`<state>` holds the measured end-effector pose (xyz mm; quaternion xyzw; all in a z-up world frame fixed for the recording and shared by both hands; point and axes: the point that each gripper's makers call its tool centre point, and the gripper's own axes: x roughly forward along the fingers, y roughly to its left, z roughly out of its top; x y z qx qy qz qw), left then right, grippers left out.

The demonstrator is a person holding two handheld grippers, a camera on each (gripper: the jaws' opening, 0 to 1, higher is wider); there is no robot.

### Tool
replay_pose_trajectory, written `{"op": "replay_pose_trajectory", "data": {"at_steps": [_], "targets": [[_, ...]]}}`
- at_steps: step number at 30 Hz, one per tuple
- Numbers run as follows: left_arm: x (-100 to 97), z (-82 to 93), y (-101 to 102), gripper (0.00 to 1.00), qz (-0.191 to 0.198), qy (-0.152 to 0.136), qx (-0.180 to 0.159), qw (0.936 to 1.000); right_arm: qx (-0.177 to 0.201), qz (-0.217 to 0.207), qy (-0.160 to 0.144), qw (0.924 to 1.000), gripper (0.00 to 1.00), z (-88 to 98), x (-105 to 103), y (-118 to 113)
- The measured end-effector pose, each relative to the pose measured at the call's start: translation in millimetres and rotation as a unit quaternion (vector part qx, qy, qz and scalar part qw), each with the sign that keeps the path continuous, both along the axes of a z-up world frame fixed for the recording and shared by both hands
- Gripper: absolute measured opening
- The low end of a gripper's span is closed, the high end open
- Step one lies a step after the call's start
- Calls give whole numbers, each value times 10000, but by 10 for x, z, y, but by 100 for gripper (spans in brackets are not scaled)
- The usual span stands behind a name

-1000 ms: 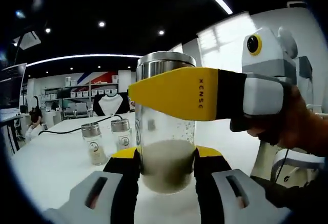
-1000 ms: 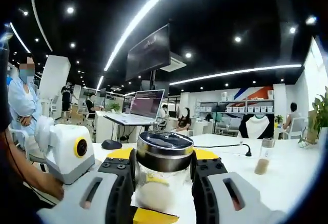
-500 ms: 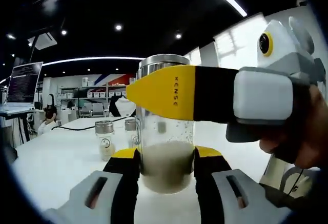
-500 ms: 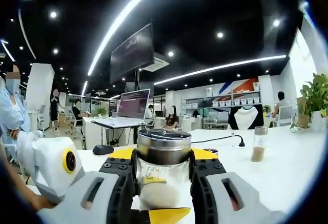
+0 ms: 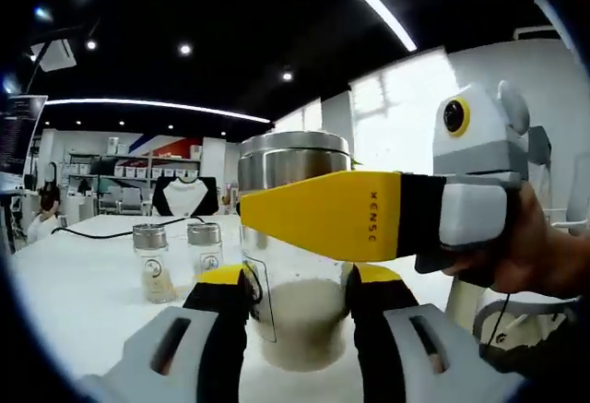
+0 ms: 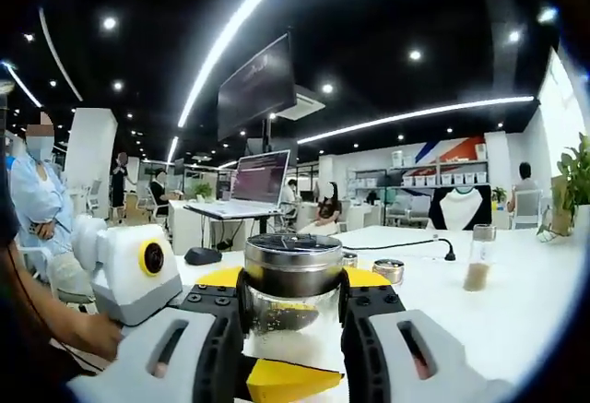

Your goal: Rotate the seasoning bottle until the label or dispensing opening points toward the visible target arrow and the bottle remains upright within the marked orientation range

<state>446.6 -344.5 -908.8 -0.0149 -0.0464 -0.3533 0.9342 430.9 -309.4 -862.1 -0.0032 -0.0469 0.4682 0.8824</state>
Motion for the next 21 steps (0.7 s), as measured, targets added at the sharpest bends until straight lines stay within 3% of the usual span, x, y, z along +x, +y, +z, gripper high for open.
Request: {"op": "replay_pose_trajectory", "data": {"at_steps": [5, 12, 21], "targets": [[-81, -1, -33, 45, -496, -72, 204, 9985, 85, 426, -105, 9990, 37, 67, -57, -21], [-186, -33, -67, 44, -1122, 178, 50, 9935, 146, 1112, -133, 9936, 37, 113, -160, -32], [-292, -23, -92, 44, -1557, 225, 4, 9875, 223, 1871, -189, 9819, 37, 133, -319, -41]]}}
